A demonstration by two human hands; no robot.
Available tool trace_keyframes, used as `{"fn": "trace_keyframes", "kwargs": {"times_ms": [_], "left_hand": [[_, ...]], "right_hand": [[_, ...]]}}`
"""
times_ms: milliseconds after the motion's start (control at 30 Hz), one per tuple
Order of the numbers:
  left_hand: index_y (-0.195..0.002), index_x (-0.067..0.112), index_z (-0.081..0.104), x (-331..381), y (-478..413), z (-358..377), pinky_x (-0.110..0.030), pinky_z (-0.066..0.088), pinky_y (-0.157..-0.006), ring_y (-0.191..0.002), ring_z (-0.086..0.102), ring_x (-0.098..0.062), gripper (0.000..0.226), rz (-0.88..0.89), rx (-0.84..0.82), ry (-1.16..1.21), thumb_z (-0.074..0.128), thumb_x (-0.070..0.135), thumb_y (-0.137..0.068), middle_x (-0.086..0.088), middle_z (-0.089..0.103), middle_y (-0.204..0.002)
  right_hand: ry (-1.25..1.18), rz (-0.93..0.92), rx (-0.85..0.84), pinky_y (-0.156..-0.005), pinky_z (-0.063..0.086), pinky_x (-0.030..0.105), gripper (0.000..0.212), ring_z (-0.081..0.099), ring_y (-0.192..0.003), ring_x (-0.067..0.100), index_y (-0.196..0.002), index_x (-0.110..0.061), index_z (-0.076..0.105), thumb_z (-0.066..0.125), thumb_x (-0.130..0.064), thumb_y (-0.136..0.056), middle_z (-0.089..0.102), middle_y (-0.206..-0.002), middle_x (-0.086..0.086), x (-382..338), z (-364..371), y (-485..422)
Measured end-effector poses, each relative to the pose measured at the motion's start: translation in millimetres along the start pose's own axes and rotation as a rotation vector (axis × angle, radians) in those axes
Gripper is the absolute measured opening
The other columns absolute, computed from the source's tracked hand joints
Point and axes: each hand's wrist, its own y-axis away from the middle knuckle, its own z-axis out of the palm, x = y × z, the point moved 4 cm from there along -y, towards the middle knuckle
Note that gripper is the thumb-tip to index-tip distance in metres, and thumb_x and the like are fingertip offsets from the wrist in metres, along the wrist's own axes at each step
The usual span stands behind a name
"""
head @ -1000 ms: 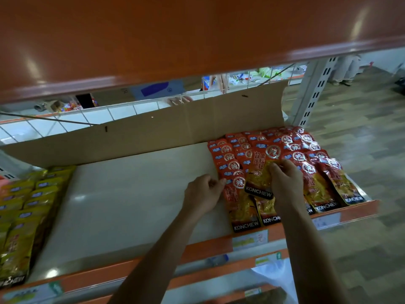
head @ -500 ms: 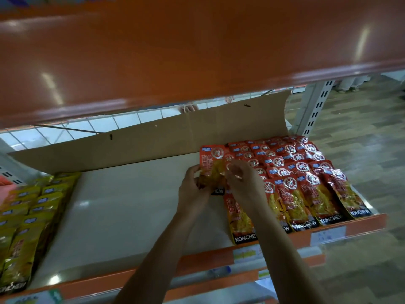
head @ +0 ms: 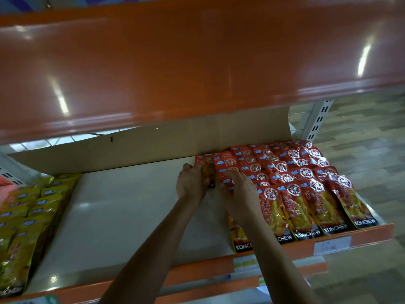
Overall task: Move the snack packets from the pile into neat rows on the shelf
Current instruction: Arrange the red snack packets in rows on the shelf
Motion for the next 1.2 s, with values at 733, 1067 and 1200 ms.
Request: {"fn": "trace_keyframes", "kwargs": {"times_ms": [733,1067,1200], "left_hand": [[-0.131,0.017,0.047,-15,15,-10,-0.036,0.044,-0.089,-0.118,0.044,-0.027,0.04,0.057,0.136,-0.036,0.041,0.041,-0.099,-0.011,0.047,-0.13],[-0.135,0.014,0.051,-125,79,-75,-0.04,0.045,-0.097,-0.124,0.044,-0.03,0.046,0.084,0.204,-0.003,0.055,0.032,-0.092,-0.01,0.051,-0.134],[-0.124,0.01,0.059,-203,115,-127,-0.046,0.051,-0.087,-0.111,0.053,-0.037,0.045,0.019,0.308,-0.022,0.056,0.03,-0.084,-0.015,0.058,-0.12]], "right_hand": [[0.067,-0.054,-0.007,-0.09,0.034,0.025,0.036,0.047,-0.119,0.02,-0.126,-0.014,0.056,0.053,-0.012,-0.09,0.056,-0.126,0.003,-9,11,9],[0.121,-0.215,-0.097,-0.112,0.026,0.03,0.039,0.035,-0.136,0.02,-0.132,-0.013,0.054,0.055,-0.015,-0.093,0.05,-0.14,0.004,-99,102,50],[0.107,-0.279,-0.17,-0.113,0.024,0.032,0.041,0.031,-0.138,0.025,-0.132,-0.012,0.055,0.056,-0.015,-0.091,0.047,-0.143,0.008,-155,160,86]]}}
